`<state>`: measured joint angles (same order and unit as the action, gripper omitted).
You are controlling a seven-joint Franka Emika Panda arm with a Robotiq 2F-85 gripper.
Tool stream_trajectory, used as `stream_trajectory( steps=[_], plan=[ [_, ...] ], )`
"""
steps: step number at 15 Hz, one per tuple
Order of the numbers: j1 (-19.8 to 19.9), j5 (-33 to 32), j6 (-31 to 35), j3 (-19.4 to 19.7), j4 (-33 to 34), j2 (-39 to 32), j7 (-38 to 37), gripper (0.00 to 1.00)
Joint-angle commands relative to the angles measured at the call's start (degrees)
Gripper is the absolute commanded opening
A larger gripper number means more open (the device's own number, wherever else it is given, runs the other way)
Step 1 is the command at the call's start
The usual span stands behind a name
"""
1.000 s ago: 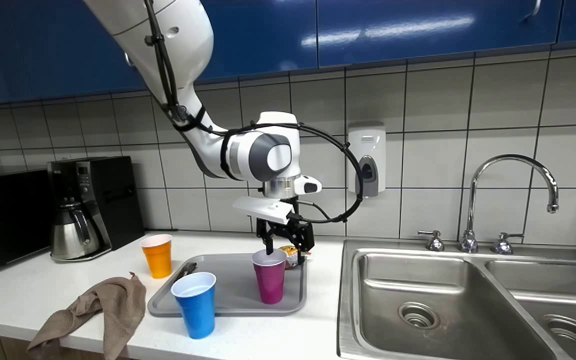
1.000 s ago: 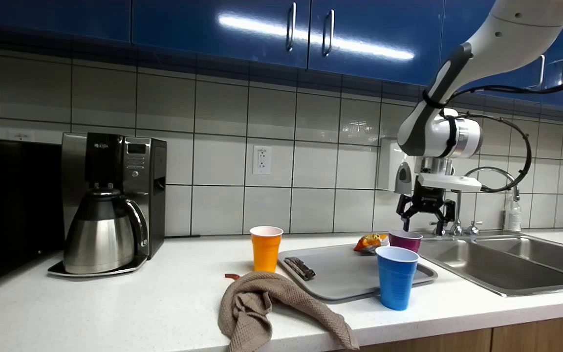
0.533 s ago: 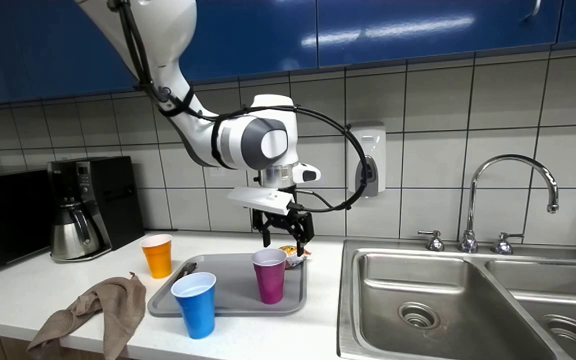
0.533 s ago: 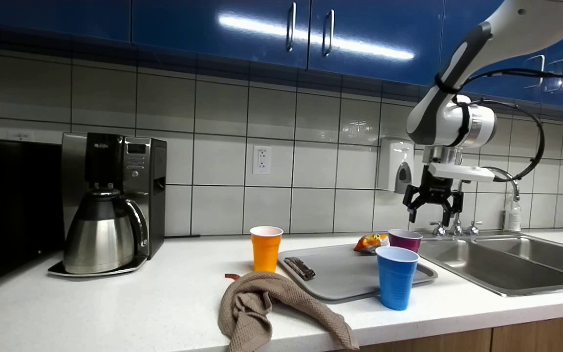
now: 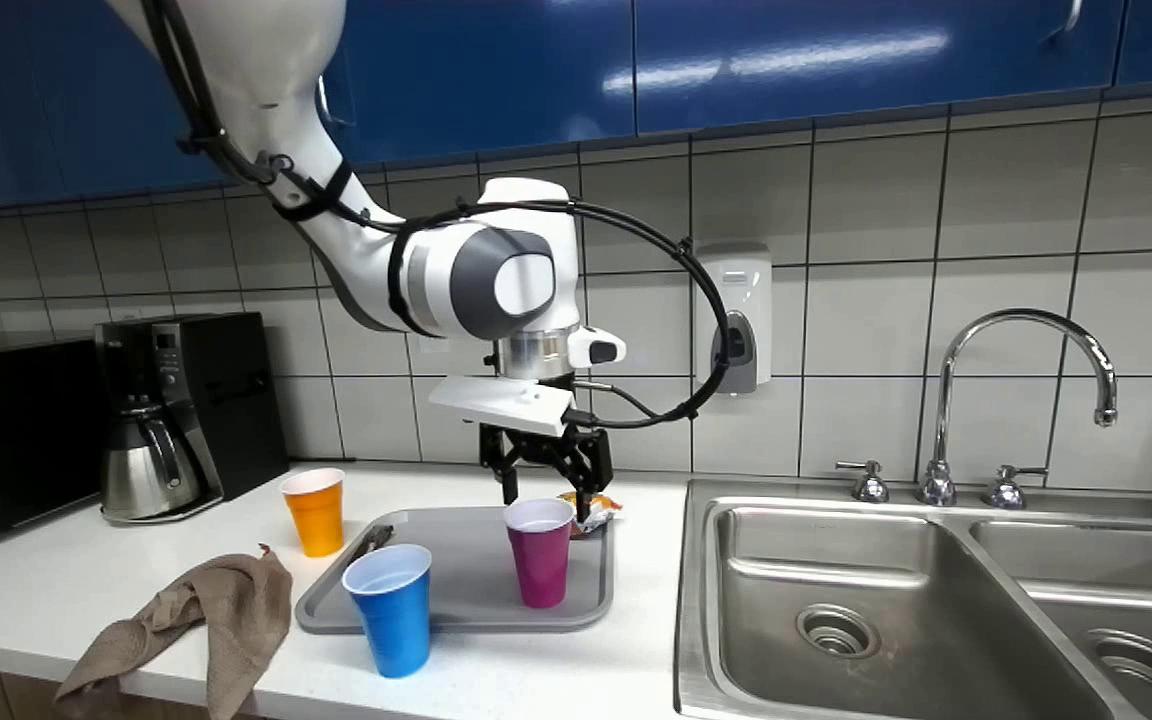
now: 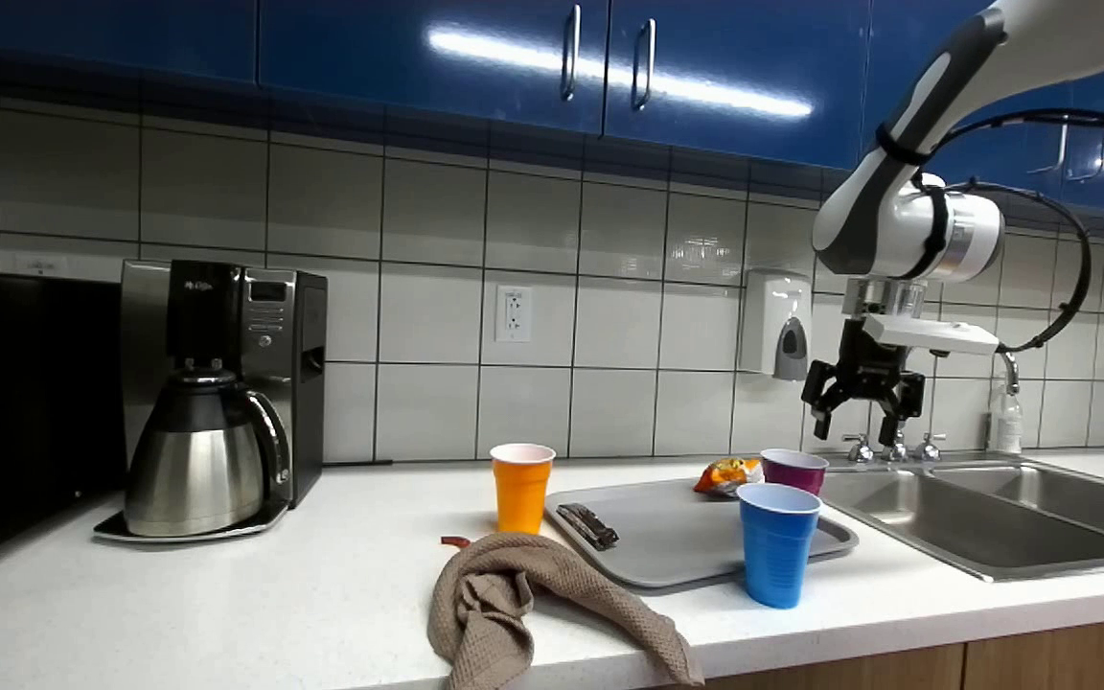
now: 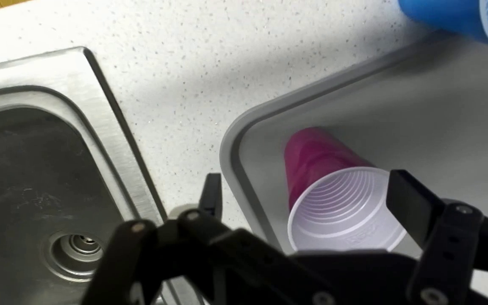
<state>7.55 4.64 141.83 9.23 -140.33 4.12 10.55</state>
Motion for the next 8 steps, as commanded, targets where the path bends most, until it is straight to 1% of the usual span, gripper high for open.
stream_trajectory(
  steps=[1,5,8],
  plan=[
    [-0.27,-1.69,-0.18,-0.52,-3.62,3.75,1.25,1.00],
    [-1.36,-1.61,-0.35,-1.00,-5.54,5.25,2.25,1.00],
    [-2.01,-3.09,-0.13,-1.55,-6.48,5.13,0.89,1.00]
  ],
)
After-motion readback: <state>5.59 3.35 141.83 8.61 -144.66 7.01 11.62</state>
